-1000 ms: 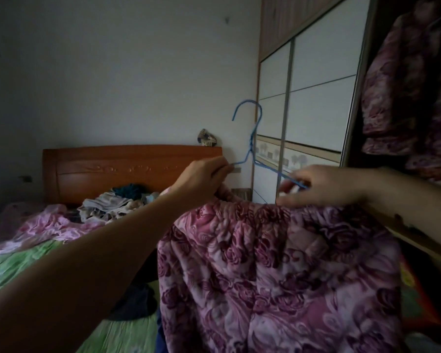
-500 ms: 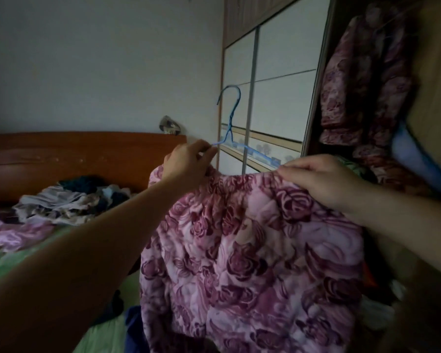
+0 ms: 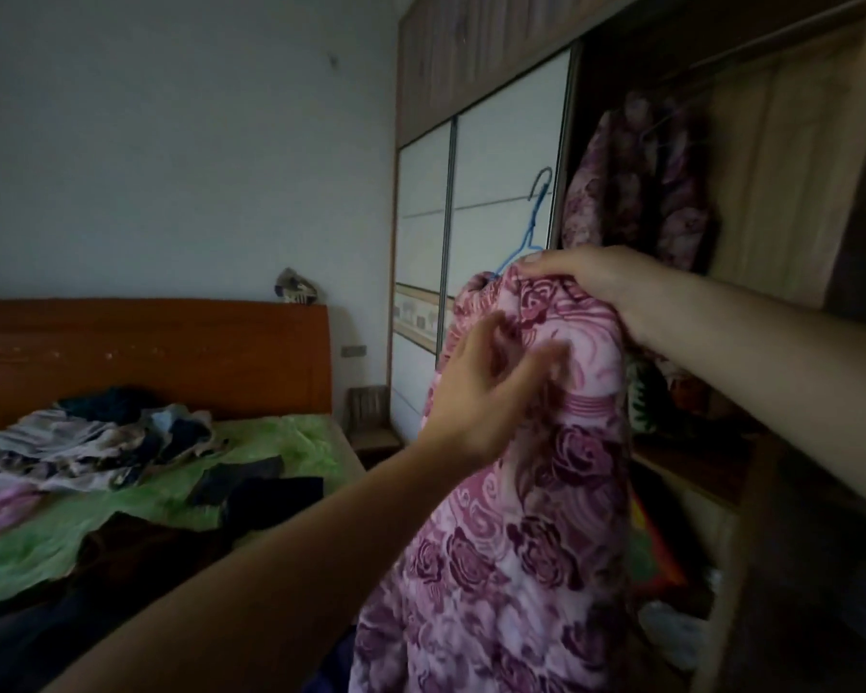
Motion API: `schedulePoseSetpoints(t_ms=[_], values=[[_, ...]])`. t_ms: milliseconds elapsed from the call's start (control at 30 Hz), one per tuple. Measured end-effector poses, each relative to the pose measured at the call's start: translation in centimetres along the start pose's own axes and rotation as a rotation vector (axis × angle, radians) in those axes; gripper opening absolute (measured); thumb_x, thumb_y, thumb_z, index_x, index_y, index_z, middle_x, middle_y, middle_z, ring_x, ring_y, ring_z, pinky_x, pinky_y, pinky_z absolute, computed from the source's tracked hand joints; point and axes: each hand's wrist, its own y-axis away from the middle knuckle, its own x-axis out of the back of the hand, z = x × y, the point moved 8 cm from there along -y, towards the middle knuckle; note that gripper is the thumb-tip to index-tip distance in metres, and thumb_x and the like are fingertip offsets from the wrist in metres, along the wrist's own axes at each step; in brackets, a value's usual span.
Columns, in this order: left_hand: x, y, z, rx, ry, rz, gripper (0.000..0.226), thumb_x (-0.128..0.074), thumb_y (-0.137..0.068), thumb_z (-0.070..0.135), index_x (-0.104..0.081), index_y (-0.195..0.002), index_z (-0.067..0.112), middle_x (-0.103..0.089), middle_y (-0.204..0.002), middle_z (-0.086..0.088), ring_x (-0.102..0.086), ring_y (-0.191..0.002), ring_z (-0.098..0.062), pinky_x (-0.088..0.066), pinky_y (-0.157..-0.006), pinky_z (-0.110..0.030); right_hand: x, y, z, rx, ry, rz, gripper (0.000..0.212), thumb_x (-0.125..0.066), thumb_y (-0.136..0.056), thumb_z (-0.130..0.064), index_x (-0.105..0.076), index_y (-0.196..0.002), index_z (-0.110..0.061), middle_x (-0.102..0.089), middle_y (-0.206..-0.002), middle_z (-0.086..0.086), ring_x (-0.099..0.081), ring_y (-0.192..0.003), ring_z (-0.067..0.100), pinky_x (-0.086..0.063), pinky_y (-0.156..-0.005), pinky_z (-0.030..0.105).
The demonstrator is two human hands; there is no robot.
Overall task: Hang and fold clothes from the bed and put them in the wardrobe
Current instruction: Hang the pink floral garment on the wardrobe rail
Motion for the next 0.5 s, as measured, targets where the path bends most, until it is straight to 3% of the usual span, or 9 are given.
schedulePoseSetpoints(t_ms=[33, 100, 167, 233, 400, 500], values=[[-1.5, 0.3, 1.0, 0.002, -0.001, -0.038, 0.079, -0.059, -0.065, 0.079, -0.039, -0.133, 0.043, -0.053, -0.13, 0.013, -0.051, -0.119, -0.008, -0.043, -0.103, -0.04, 1.2, 0.4, -0.7, 0.023, 0.002, 0.027, 0.028, -0.07, -0.075, -0.015, -0.068, -0.101, -0.002, -0.07, -0.09, 0.017, -0.066, -0.066, 0.024, -0.057, -0.065, 0.031], [-4.8, 0.8, 3.3, -0.04, -0.076, -0.069, 0.101, -0.071, -0.058, 0.075, -0.028, -0.143, 0.04, -0.045, -0.143, 0.008, -0.046, -0.129, -0.012, -0.041, -0.107, -0.041, 4.0, 1.7, -2.0, 0.057, -0.004, 0.1, 0.029, -0.07, -0.073, -0.009, -0.068, -0.1, 0.002, -0.07, -0.08, 0.015, -0.066, -0.059, 0.023, -0.056, -0.057, 0.028], [-8.4, 1.3, 5.6, -0.078, -0.224, -0.081, 0.11, -0.077, -0.06, 0.061, -0.017, -0.148, 0.035, -0.035, -0.149, 0.005, -0.041, -0.133, -0.015, -0.039, -0.108, -0.039, 6.6, 3.3, -3.2, 0.084, -0.001, 0.14, 0.022, -0.067, -0.076, -0.004, -0.068, -0.097, 0.001, -0.066, -0.067, 0.012, -0.062, -0.044, 0.018, -0.051, -0.043, 0.022], [-11.5, 1.7, 7.7, -0.093, -0.309, -0.049, 0.108, -0.075, -0.071, 0.042, -0.004, -0.152, 0.029, -0.024, -0.155, 0.0, -0.039, -0.134, -0.022, -0.04, -0.106, -0.038, 9.0, 4.6, -4.2, 0.115, 0.022, 0.163, 0.021, -0.064, -0.078, -0.001, -0.066, -0.099, -0.003, -0.063, -0.067, 0.009, -0.058, -0.037, 0.013, -0.046, -0.036, 0.017], [-15.6, 1.9, 10.6, -0.192, -0.392, 0.049, 0.087, -0.06, -0.085, 0.026, -0.005, -0.151, 0.037, -0.036, -0.152, 0.004, -0.048, -0.125, -0.022, -0.048, -0.093, -0.038, 15.6, 6.2, -5.3, 0.209, 0.109, 0.286, 0.041, -0.068, -0.071, -0.002, -0.063, -0.112, 0.002, -0.067, -0.1, 0.014, -0.063, -0.07, 0.02, -0.046, -0.051, 0.019], [-17.9, 3.4, 7.9, -0.066, -0.324, 0.039, 0.09, -0.06, -0.08, 0.017, -0.01, -0.144, 0.055, -0.048, -0.141, 0.012, -0.05, -0.124, -0.014, -0.046, -0.095, -0.031, 19.1, 6.1, -5.6, 0.236, 0.156, 0.377, 0.053, -0.069, -0.073, -0.009, -0.059, -0.125, -0.002, -0.061, -0.117, 0.009, -0.054, -0.074, 0.015, -0.042, -0.058, 0.017]])
